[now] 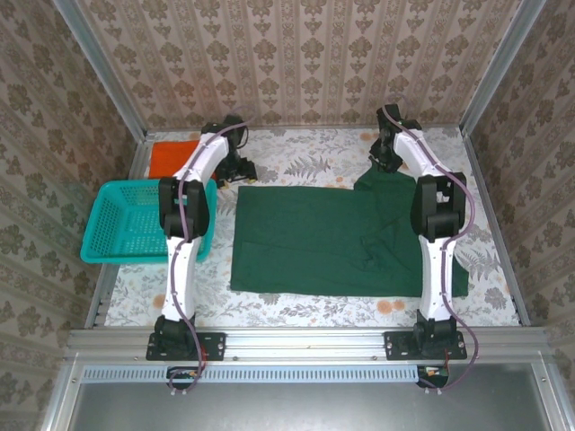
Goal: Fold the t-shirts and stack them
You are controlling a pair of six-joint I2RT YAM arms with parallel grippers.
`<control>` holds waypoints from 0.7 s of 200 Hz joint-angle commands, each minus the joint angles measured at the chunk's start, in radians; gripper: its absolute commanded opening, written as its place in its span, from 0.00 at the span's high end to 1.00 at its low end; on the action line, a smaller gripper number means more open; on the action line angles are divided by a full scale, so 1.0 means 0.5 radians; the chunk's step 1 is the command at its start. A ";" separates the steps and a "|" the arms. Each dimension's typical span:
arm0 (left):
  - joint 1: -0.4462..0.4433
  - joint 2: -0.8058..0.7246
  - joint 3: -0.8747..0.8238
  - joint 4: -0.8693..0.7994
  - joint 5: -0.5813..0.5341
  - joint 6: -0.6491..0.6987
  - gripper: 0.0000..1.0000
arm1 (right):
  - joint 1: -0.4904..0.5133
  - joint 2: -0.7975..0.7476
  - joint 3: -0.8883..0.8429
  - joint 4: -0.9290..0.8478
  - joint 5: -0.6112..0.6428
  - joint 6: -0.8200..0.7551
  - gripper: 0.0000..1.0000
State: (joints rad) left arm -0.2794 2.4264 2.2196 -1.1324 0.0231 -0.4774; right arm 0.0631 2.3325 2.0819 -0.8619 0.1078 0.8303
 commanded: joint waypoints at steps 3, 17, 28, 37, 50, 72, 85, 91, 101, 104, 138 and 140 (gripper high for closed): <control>0.013 0.043 -0.042 -0.053 -0.007 0.084 0.24 | 0.011 0.076 0.100 -0.152 -0.062 -0.027 0.65; 0.013 0.057 -0.060 -0.047 0.017 0.099 0.24 | 0.025 0.102 0.112 -0.140 -0.074 -0.028 0.65; 0.010 0.072 -0.059 -0.044 0.030 0.111 0.25 | 0.036 0.116 0.126 -0.141 -0.077 -0.037 0.65; 0.007 0.083 -0.063 -0.046 0.031 0.113 0.26 | 0.046 0.134 0.141 -0.152 -0.075 -0.053 0.64; 0.008 0.099 -0.058 -0.045 0.034 0.127 0.26 | 0.058 0.154 0.160 -0.169 -0.066 -0.063 0.63; 0.007 0.117 -0.045 -0.043 0.028 0.145 0.27 | 0.063 0.170 0.184 -0.187 -0.055 -0.074 0.61; 0.007 0.121 -0.035 -0.044 0.033 0.146 0.28 | 0.072 0.156 0.178 -0.184 -0.023 -0.095 0.60; 0.007 0.126 -0.033 -0.040 0.036 0.144 0.28 | 0.076 0.149 0.177 -0.178 -0.014 -0.109 0.60; 0.004 0.135 -0.030 -0.036 0.043 0.140 0.29 | 0.081 0.154 0.181 -0.182 -0.013 -0.120 0.60; 0.004 0.140 -0.028 -0.035 0.045 0.140 0.30 | 0.080 0.157 0.185 -0.184 -0.013 -0.120 0.60; -0.002 0.171 -0.018 -0.032 0.056 0.140 0.38 | 0.079 0.240 0.255 -0.243 -0.038 -0.117 0.61; -0.003 0.173 -0.017 -0.032 0.055 0.139 0.38 | 0.079 0.247 0.264 -0.250 -0.038 -0.119 0.61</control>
State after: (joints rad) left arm -0.2798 2.4737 2.1998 -1.1297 0.0319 -0.4236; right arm 0.0994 2.4081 2.1563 -0.9279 0.0902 0.7849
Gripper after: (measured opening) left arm 0.628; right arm 0.394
